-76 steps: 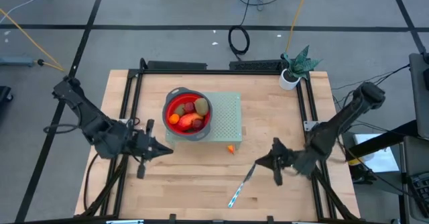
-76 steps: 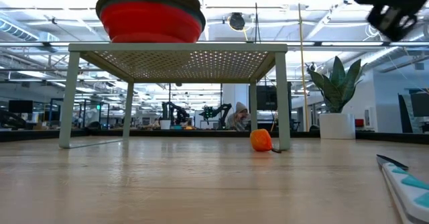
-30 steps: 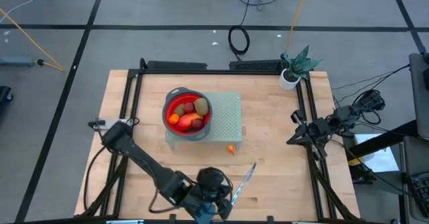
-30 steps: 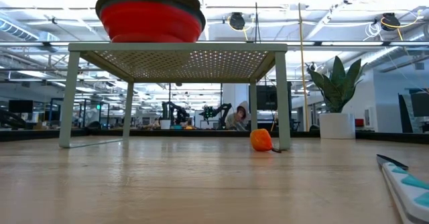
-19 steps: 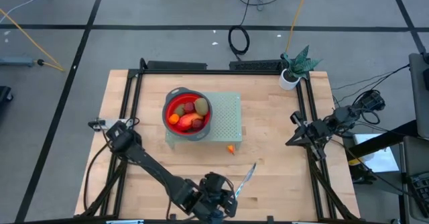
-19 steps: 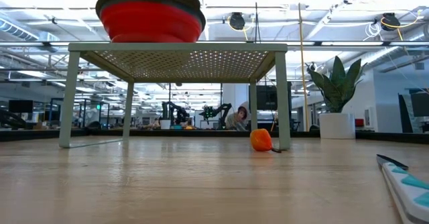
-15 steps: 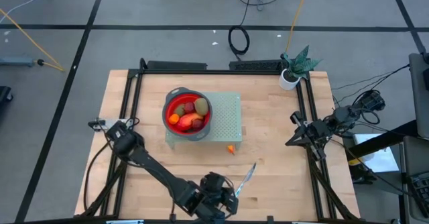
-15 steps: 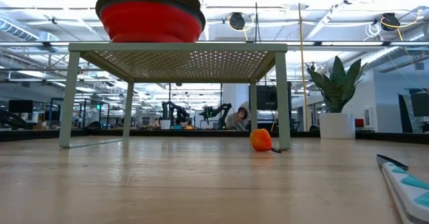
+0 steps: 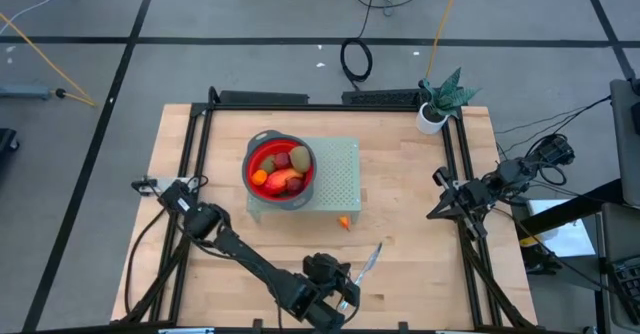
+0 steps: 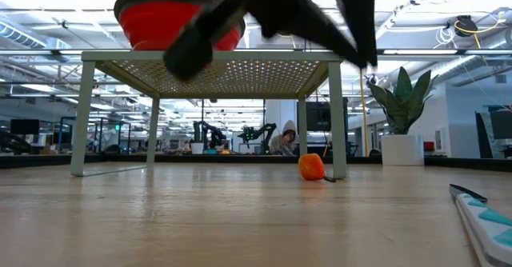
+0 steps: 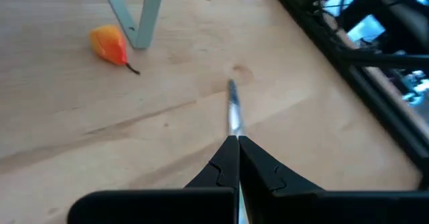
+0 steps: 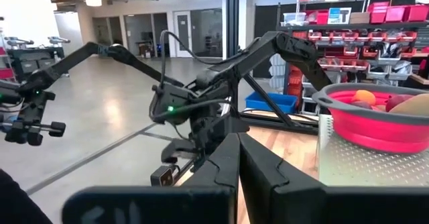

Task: Pick & Place Fruit
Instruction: Put the orange pear into the red strainer bowl on the shelf

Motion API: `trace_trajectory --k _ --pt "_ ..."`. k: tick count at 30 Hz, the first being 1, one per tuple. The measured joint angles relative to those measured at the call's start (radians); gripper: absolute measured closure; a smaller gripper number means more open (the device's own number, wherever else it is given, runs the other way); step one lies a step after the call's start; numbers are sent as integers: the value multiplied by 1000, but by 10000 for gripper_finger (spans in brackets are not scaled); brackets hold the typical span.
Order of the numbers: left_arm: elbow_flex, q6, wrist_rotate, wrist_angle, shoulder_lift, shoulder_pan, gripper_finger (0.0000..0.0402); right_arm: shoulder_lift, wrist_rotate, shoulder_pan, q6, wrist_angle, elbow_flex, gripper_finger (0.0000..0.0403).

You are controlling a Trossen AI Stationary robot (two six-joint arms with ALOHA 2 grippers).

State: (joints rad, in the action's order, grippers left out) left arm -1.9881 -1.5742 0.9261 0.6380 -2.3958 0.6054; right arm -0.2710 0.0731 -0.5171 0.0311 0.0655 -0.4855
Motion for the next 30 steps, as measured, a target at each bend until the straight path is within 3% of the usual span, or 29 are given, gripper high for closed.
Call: trace_trajectory --k 8,18,30 --pt "1 16 62 15 -44 -5 402 0 0 0 1 24 0 403" --pt "40 180 93 -3 -39 -40 401 0 0 0 1 23 -1 403" --pt "153 125 115 -72 -40 -74 401 0 0 0 1 23 -1 403"
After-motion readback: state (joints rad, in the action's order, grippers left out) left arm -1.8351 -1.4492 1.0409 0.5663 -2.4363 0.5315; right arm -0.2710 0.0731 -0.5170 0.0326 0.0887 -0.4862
